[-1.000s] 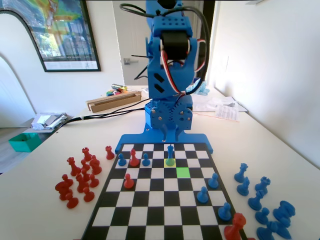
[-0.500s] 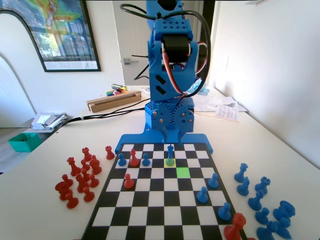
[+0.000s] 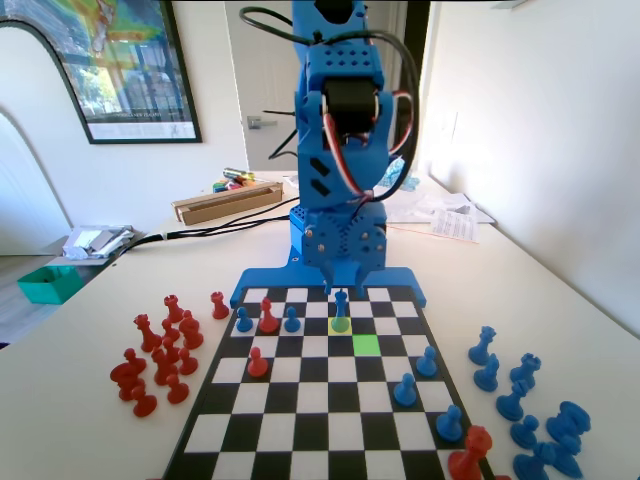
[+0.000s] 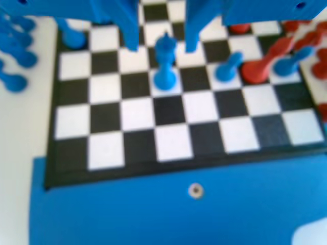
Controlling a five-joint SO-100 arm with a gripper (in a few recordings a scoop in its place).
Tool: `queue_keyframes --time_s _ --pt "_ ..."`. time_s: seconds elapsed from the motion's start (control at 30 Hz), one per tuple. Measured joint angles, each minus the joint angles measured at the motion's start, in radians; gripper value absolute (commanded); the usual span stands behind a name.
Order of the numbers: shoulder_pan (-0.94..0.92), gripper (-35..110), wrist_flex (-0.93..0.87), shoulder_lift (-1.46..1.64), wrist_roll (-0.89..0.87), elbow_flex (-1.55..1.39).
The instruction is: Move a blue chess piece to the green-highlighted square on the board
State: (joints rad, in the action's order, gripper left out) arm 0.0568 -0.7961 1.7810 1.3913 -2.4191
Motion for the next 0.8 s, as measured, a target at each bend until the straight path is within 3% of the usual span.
queue_keyframes --time_s 0.8 --pt "0.000 10 0.060 -0.098 0.000 0.000"
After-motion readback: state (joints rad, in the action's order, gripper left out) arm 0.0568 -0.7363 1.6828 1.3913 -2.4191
